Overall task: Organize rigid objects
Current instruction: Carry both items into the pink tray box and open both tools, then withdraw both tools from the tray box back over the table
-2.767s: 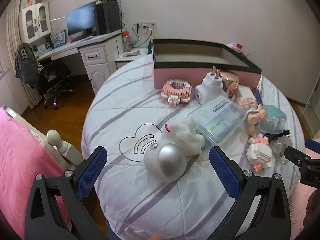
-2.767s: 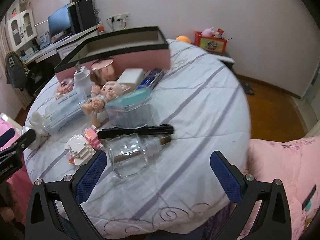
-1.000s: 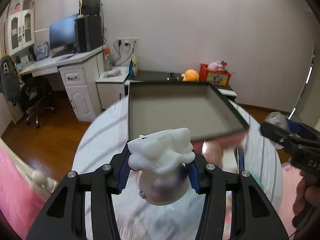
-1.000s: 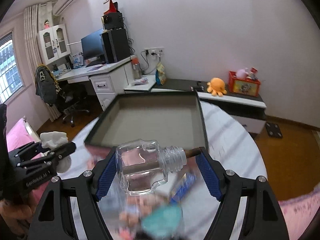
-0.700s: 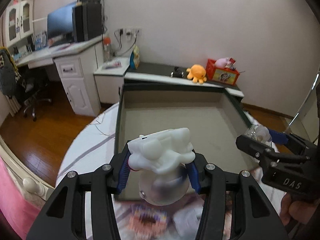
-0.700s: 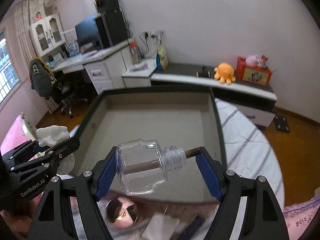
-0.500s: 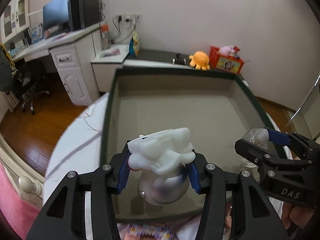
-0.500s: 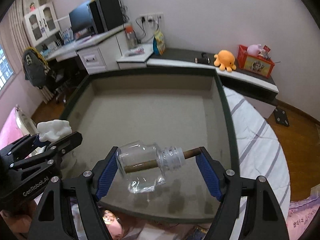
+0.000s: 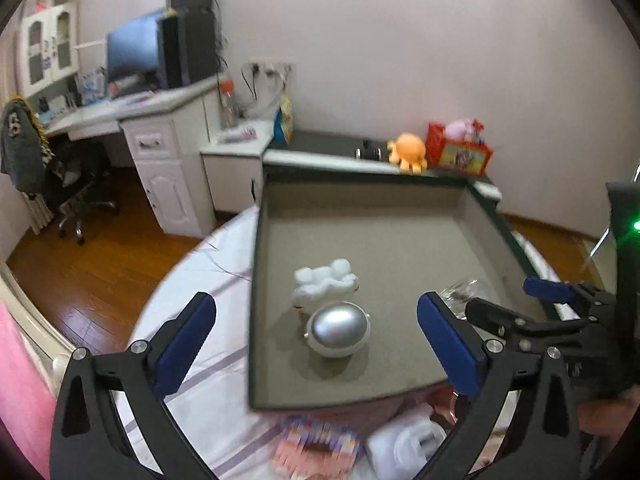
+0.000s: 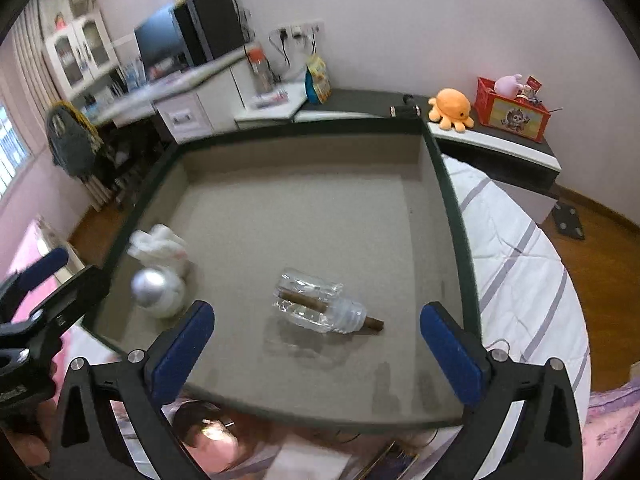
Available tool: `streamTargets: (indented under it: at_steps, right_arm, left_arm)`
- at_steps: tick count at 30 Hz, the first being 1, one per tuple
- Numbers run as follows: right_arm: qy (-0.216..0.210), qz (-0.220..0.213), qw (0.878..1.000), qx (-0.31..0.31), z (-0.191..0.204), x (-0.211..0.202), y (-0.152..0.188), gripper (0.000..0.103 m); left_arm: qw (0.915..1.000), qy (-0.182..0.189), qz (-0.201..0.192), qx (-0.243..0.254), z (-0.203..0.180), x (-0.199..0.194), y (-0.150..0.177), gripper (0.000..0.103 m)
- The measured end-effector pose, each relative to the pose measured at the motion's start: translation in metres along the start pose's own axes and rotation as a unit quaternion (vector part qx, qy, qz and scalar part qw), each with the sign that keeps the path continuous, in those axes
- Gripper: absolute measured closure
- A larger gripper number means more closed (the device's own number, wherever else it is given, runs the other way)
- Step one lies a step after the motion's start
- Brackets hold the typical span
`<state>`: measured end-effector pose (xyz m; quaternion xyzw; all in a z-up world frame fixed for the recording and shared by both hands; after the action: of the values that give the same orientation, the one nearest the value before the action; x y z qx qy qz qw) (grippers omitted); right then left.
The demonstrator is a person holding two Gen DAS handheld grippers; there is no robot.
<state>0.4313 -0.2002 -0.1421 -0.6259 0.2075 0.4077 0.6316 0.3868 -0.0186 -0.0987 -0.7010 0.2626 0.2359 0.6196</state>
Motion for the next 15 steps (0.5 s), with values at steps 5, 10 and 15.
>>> streamTargets:
  at_steps: [5, 10, 15]
  right_arm:
    - [0.024, -0.057, 0.998, 0.016, 0.004, -0.049, 0.002, 0.0]
    - [0.037, -0.116, 0.992, 0.022, 0.019, -0.108, 0.02, 0.0]
    - [0.058, -0.166, 0.984, 0.027, 0.034, -0.167, 0.051, 0.0]
  left_arm:
    - [0.9988, -0.012, -0.048, 0.002, 0.006, -0.057, 0.003, 0.0]
    - [0.9956, -0.032, -0.088, 0.014, 0.008, -0.105, 0.015, 0.0]
    - [0.9937, -0.033, -0.107, 0.006, 0.01, -0.138, 0.029, 0.0]
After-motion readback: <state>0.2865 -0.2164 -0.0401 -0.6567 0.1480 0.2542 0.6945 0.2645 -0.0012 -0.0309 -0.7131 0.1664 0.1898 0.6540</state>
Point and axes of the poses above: each gripper's, at about its wrist camera, not at the fingertips, and x roughly the way its jaws point, z to its left, y to its underside, the point moved 7 cm from there along x, roughly the way its jaws point, and after that the axes turned 4 degrees about -x, right-handed, at the moved point
